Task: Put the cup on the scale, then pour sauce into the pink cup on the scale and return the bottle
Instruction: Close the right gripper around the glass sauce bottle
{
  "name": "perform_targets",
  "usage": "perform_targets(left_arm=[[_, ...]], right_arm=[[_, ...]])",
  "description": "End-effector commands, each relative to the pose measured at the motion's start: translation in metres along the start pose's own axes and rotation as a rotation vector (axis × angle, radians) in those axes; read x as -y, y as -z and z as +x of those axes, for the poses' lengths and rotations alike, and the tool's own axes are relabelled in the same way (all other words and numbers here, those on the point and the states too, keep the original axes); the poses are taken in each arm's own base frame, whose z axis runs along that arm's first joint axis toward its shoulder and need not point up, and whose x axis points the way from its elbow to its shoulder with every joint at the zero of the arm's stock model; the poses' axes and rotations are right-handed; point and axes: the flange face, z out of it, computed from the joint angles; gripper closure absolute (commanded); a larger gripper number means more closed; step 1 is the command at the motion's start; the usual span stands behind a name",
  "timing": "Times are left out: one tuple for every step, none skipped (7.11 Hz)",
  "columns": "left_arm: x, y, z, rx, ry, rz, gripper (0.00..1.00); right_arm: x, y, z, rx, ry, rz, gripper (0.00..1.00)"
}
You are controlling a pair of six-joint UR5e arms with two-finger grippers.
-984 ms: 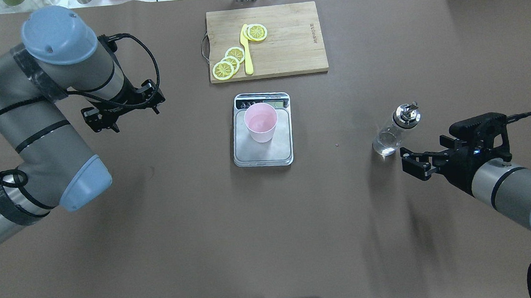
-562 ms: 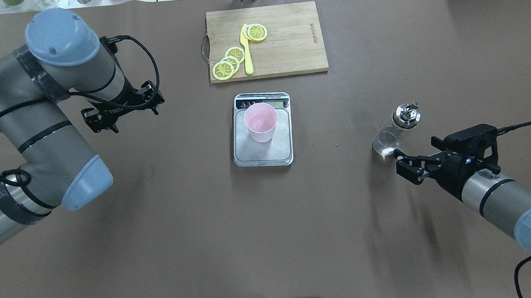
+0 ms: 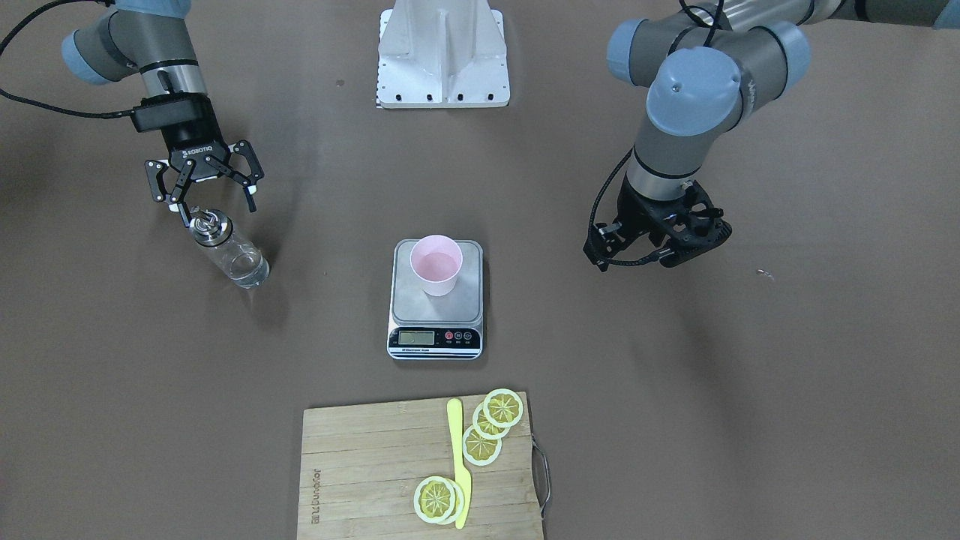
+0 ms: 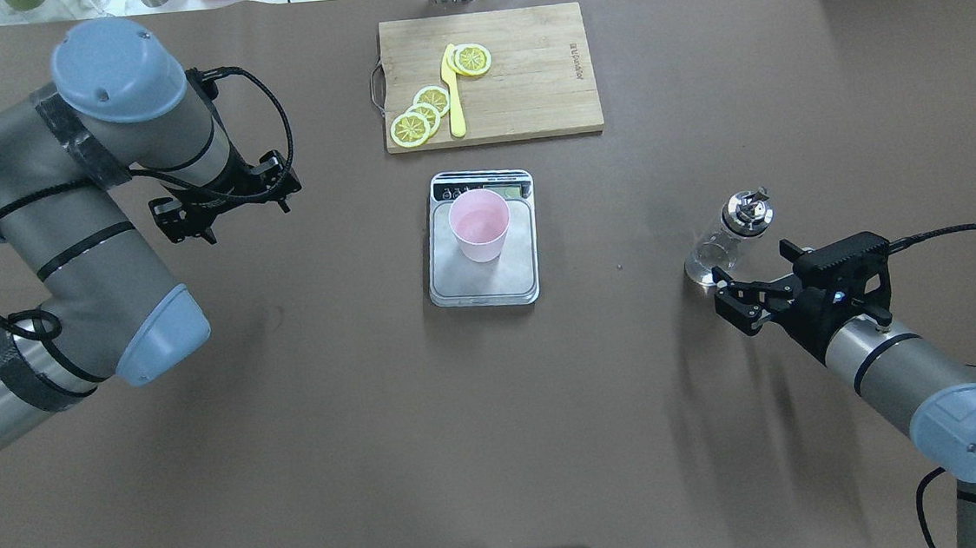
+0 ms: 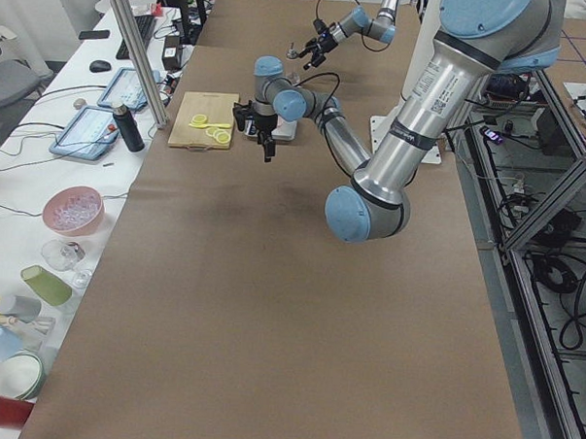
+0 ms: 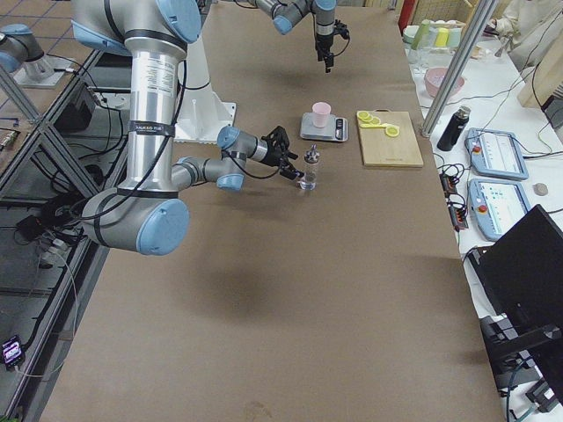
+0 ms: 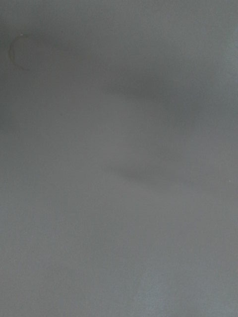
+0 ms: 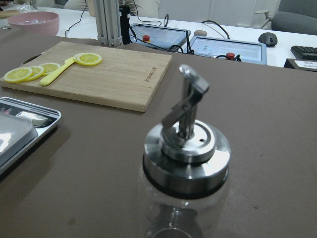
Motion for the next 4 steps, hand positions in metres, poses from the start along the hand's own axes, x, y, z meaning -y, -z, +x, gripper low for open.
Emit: perform_targets(left_arm=[[0.001, -0.001, 0.0, 0.004, -0.006, 0.008, 0.01], [0.002, -0.003, 0.0, 0.007, -0.007, 0.007, 0.01], [0.003, -0.007, 0.0, 0.011, -0.006, 0.005, 0.01], [0.007, -0.012, 0.002, -0.007, -0.012, 0.01, 0.01]], right_arm=[[-0.001, -0.023, -0.011, 0.006, 0.019, 0.039, 0.05], [0.0, -0.025, -0.009, 0.0, 0.038, 0.042, 0.05], [0.001, -0.031, -0.003, -0.014, 0.039, 0.046, 0.05], [0.002, -0.037, -0.002, -0.022, 0.038, 0.049, 0.05]])
